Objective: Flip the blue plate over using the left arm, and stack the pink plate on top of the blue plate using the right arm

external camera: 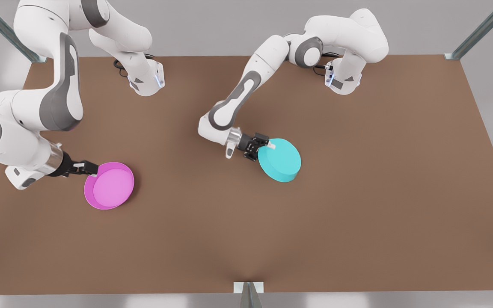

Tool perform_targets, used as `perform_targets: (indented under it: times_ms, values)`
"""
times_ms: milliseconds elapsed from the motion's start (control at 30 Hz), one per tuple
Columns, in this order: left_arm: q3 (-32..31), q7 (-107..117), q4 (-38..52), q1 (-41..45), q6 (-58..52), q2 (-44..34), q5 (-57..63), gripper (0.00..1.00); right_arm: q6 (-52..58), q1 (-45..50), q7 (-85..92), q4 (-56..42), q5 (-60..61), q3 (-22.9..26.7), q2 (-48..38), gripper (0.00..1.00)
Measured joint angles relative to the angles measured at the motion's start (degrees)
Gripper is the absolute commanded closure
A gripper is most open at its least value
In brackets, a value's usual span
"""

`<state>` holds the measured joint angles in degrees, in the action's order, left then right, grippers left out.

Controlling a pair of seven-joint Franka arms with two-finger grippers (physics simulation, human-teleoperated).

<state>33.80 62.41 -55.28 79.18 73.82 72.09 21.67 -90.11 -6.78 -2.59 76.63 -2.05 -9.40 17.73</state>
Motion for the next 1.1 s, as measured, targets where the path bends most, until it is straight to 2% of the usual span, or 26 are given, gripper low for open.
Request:
perform_targets:
  times_ms: [67,200,233,400,533,600,700,733,767,800,833,900,933,1067,1100]
  values:
    - [3.4,3.7,0.1,0.4,2.5,-0.5,-5.5,0.0,0.6,-0.2,0.6,0.8,-0.2,0.0,0.2,0.0]
    - [4.7,13.7,0.1,0.5,8.1,-0.6,-12.8,0.0,2.3,0.2,0.2,0.7,-0.2,-0.2,0.5,0.0]
    - [7.6,14.0,0.1,1.0,8.5,-0.6,-15.2,0.0,2.3,0.2,0.2,0.8,-0.2,-0.2,0.6,0.0]
    - [9.9,16.8,0.1,1.5,10.5,-1.2,-23.7,0.0,1.0,-0.7,0.6,3.1,-0.3,-0.1,1.9,0.0]
    - [14.4,16.2,0.1,2.2,10.4,-2.3,-29.4,0.0,1.0,-1.0,0.9,3.9,-0.3,0.0,2.0,0.0]
    - [16.3,6.2,0.0,0.5,6.4,-7.9,-33.0,0.0,1.1,-1.3,1.0,3.8,-0.3,0.3,2.3,0.0]
    - [16.4,-13.6,-2.1,-12.1,-2.5,-27.5,-40.1,0.0,0.9,-2.8,2.8,3.8,-0.3,0.4,2.9,0.0]
    - [14.9,-24.6,-4.7,-17.9,-2.2,-33.6,-41.9,0.0,0.3,-3.5,2.8,3.9,-0.5,0.5,3.4,0.0]
    - [7.2,-29.5,-5.2,-25.4,-1.6,-39.6,-42.6,0.0,-0.4,-3.7,3.9,3.9,-0.5,0.5,4.1,0.0]
    - [-6.8,-32.5,-8.7,-34.3,0.8,-47.9,-40.8,0.0,-2.6,-4.4,4.2,5.2,-0.5,0.5,4.3,0.0]
    - [-17.4,-35.6,-14.2,-43.3,3.5,-56.1,-37.4,0.0,-6.6,-4.1,4.3,8.1,-0.5,0.5,4.3,0.0]
    - [-30.4,-46.7,-21.8,-59.0,2.7,-65.5,-31.7,0.0,-11.3,-4.2,4.3,11.9,-0.5,0.4,4.3,0.0]
    - [-34.1,-46.6,-24.3,-64.7,2.8,-66.8,-29.8,0.0,-11.7,-4.8,4.3,12.1,-0.5,0.4,4.8,0.0]
    - [-34.1,-46.8,-24.3,-64.3,3.0,-65.0,-25.5,0.0,-11.9,-6.9,7.4,12.3,0.3,0.1,7.2,0.0]
    - [-34.1,-46.8,-24.1,-65.5,2.8,-65.1,-24.9,0.0,-11.8,-10.9,10.6,12.9,0.7,-1.6,7.3,0.0]
